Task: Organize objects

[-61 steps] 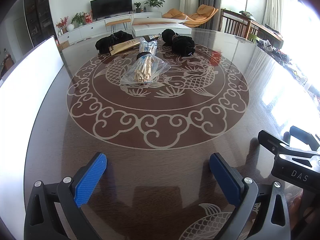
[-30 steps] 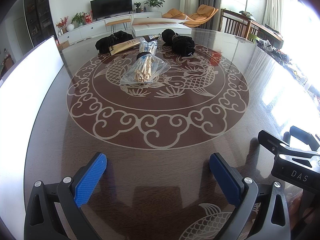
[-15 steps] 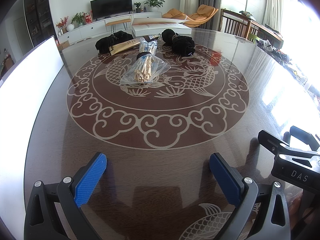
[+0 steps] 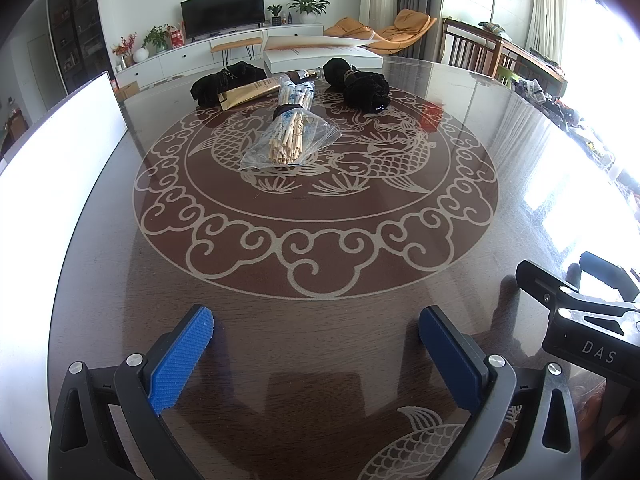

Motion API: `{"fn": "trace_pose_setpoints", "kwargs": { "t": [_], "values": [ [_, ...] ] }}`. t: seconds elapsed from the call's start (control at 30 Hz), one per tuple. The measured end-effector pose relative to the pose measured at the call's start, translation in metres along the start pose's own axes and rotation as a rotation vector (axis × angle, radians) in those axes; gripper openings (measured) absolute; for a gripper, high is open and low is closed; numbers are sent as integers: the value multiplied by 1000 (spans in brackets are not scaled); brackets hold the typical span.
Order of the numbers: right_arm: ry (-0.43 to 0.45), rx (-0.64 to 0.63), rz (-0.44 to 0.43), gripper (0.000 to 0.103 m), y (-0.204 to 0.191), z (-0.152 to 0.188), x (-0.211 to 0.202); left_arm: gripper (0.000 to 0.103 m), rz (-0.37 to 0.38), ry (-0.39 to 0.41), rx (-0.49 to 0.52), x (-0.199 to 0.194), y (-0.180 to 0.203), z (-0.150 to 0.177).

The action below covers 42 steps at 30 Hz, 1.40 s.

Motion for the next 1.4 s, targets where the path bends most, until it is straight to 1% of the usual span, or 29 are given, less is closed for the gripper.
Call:
{"fn": "trace_pose_setpoints", "kwargs": {
  "t": [1.07,1.13,1.23,1.27,1.3,1.33,1.4],
  "values": [
    [0,0,0,103,0,0,0,103,1,0,0,0,0,0],
    [0,0,0,103,0,0,0,103,9,-17,9,2,1,-1],
    [0,0,0,103,0,0,0,103,33,-98,21,6,1,-6],
    [0,0,0,103,0,0,0,103,59,-104,11,5,1,-10],
    [0,0,0,103,0,0,0,103,84,-90,4,3,1,-16],
    [0,0,0,103,0,0,0,103,92,-68,5,0,1,-24],
    [0,0,0,103,0,0,0,103,67,-35,36,-3,-1,-43]
  ]
}}
Point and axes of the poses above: each gripper's, at about its wrist camera, not at the fingertips, and x roughly the way its jaws point, y to its right, z to its underside, the point moved 9 cm from there along x, roughly the way its jaws point, and after that the axes turned 1 degree about -y, right-handed, at the moved point
